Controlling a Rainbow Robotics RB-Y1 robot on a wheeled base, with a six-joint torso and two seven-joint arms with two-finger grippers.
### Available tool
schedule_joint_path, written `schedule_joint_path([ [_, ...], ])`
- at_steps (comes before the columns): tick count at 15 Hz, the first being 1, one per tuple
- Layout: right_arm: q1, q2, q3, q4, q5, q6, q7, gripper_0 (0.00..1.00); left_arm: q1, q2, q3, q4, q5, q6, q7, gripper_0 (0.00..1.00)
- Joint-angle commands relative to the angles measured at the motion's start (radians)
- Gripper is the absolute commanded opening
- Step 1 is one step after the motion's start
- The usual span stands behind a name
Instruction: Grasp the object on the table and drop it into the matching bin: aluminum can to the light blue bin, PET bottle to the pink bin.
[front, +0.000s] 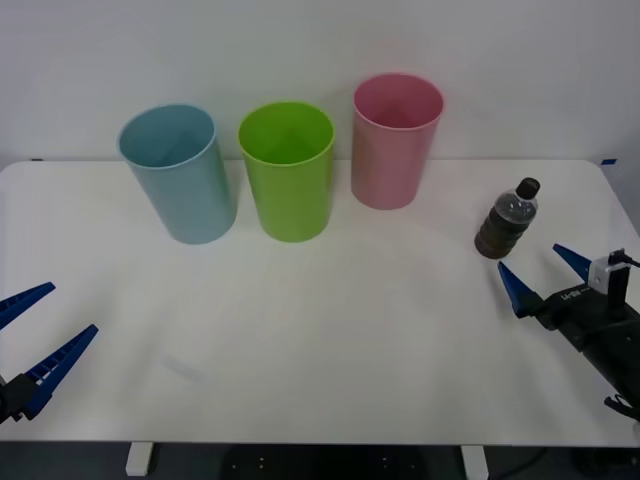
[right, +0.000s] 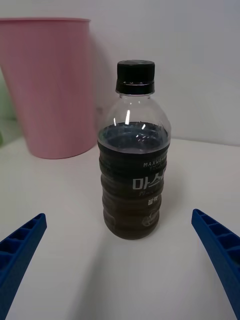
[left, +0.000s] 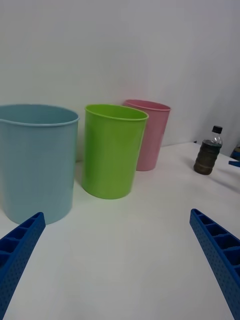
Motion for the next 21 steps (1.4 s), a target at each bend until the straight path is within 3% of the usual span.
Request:
schedule_joint_path([
  [1,-0.046,0.0,0.015,0.052,0.002,0.016,0.011,1.0,0.0,0.0,0.0,0.0,0.0,0.0,0.0,1.0],
  [14,-0.298,0.002,0.047,0.347,0.008,0.058,0.069,1.0,0.0,0.0,0.0,0.0,0.0,0.0,0.0,1.0],
  [21,-0.356,0.018,0.064,0.376,0.008,0.141,0.092,1.0,0.0,0.0,0.0,0.0,0.0,0.0,0.0,1.0],
])
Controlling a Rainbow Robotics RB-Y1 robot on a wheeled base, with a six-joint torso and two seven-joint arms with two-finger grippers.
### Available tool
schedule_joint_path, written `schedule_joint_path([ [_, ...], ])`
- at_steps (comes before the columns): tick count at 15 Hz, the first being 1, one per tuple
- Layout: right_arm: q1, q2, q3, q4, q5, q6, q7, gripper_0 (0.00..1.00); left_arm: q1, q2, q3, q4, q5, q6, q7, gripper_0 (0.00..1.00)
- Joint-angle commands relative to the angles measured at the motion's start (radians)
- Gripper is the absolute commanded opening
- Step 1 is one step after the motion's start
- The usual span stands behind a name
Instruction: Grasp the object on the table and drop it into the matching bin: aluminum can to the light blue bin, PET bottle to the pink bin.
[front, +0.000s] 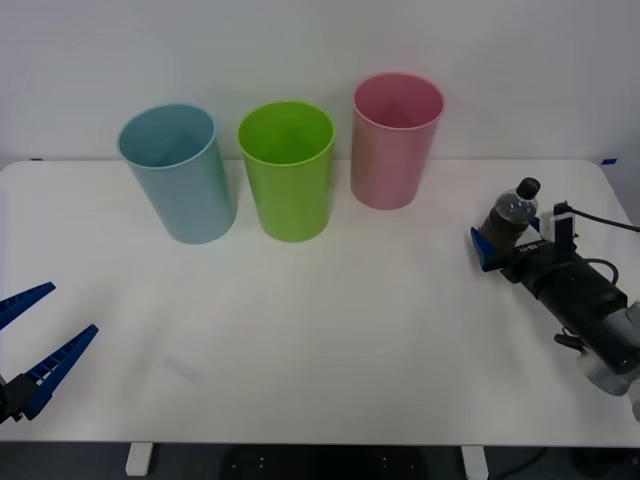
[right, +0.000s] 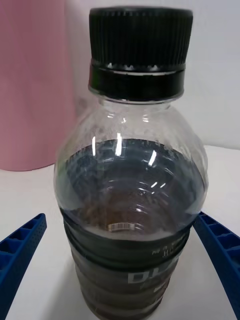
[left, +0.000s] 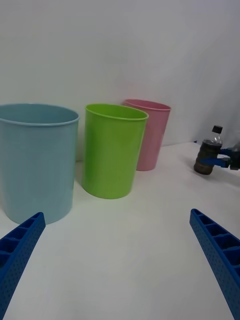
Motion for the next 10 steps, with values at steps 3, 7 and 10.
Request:
schedule_joint_path([
  [3,-0.025,0.021,0.007,0.0,0.0,0.066,0.017,1.0,0.0,0.0,0.0,0.0,0.0,0.0,0.0,1.0],
  [7,-0.027,0.023,0.007,0.0,0.0,0.075,0.026,1.0,0.0,0.0,0.0,0.0,0.0,0.0,0.0,1.0],
  [10,-0.027,0.024,0.007,0.001,0.0,0.075,0.028,1.0,0.0,0.0,0.0,0.0,0.0,0.0,0.0,1.0],
])
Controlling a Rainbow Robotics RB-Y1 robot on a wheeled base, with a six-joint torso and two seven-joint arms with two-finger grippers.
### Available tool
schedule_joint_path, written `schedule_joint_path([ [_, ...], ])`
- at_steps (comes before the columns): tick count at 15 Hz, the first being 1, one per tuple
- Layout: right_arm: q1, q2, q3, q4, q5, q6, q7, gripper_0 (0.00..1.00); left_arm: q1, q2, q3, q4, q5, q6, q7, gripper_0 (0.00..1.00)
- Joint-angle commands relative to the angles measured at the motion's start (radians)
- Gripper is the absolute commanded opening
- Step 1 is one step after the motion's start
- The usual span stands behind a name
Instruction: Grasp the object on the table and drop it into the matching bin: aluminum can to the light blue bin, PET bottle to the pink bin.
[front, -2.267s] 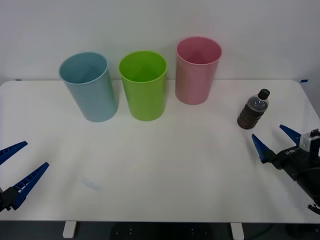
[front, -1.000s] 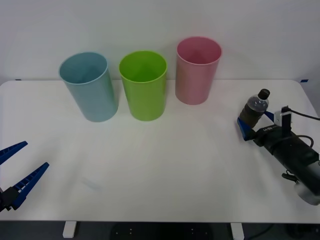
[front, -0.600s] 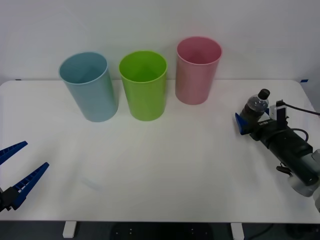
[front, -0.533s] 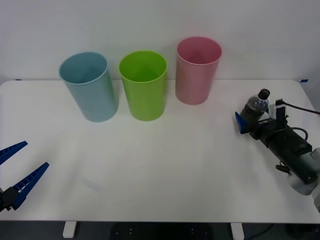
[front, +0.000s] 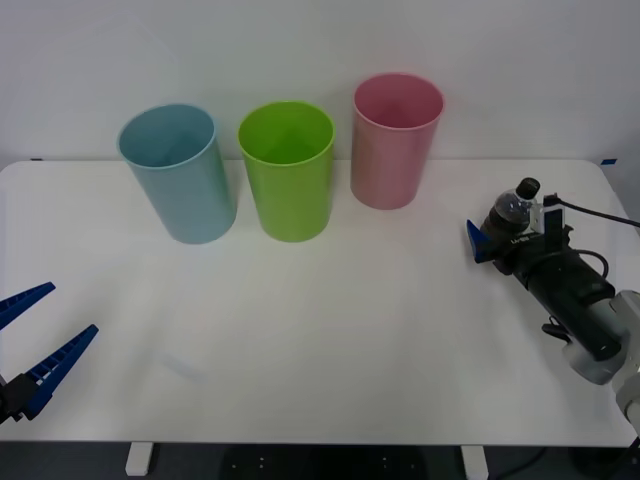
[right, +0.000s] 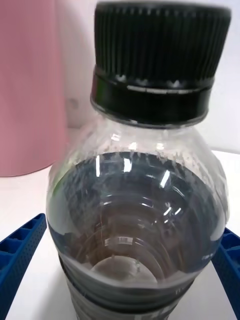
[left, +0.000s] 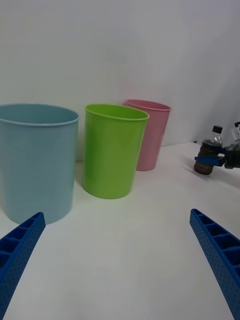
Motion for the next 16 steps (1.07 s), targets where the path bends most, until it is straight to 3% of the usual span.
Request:
schedule_joint_path([
  [1,0.001,0.0,0.0,-0.001,0.0,-0.002,0.005,0.26,0.0,0.0,0.0,0.0,0.0,0.0,0.0,1.0],
  [2,0.001,0.0,0.0,0.0,0.0,-0.002,0.005,0.07,0.0,0.0,0.0,0.0,0.0,0.0,0.0,1.0],
  [3,0.001,0.0,0.0,-0.001,0.0,-0.002,0.005,0.0,0.0,0.0,0.0,0.0,0.0,0.0,0.0,1.0],
  [12,0.004,0.0,0.002,-0.001,0.0,-0.027,-0.002,0.0,0.0,0.0,0.0,0.0,0.0,0.0,0.0,1.0],
  [16,0.036,-0.001,0.002,-0.069,-0.001,-0.036,-0.032,0.0,0.0,0.0,0.0,0.0,0.0,0.0,0.0,1.0],
])
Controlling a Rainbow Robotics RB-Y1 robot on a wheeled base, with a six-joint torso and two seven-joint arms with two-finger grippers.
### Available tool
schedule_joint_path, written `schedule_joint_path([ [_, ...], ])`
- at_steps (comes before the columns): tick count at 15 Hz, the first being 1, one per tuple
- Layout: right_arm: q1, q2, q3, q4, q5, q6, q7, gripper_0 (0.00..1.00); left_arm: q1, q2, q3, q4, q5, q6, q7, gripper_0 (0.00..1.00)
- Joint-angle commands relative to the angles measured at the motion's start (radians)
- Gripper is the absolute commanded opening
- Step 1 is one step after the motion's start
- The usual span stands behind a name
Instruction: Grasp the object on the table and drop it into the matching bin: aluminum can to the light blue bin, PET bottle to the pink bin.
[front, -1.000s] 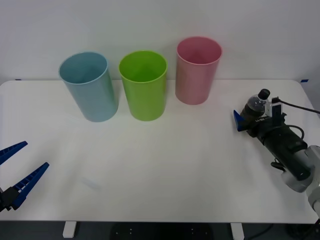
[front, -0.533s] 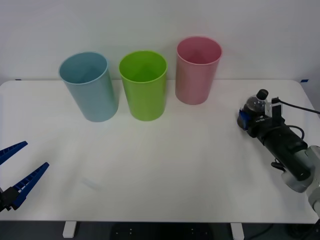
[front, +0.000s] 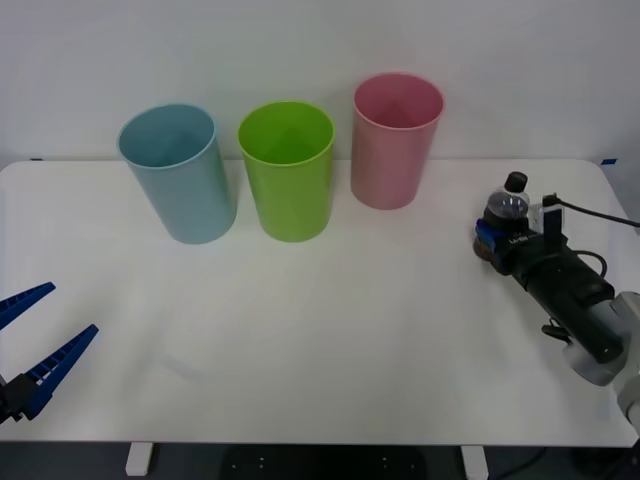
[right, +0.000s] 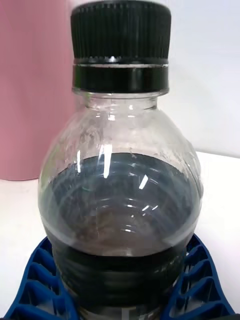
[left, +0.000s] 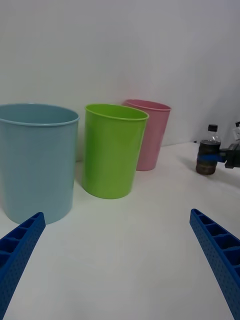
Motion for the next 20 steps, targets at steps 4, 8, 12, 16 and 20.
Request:
schedule_joint_path([
  [4,0.108,0.0,0.005,-0.209,0.006,0.006,-0.128,0.0,0.0,0.0,0.0,0.0,0.0,0.0,0.0,1.0],
  [8,0.162,-0.002,0.006,-0.357,0.064,-0.006,-0.286,0.0,0.0,0.0,0.0,0.0,0.0,0.0,0.0,1.0],
  [12,0.17,-0.002,-0.032,-0.433,0.146,-0.071,-0.442,0.0,0.0,0.0,0.0,0.0,0.0,0.0,0.0,1.0],
  [16,0.17,-0.004,-0.051,-0.542,0.179,-0.097,-0.613,0.0,0.0,0.0,0.0,0.0,0.0,0.0,0.0,1.0],
  [20,0.165,-0.036,-0.049,-0.644,0.179,-0.097,-0.766,0.0,0.0,0.0,0.0,0.0,0.0,0.0,0.0,1.0],
])
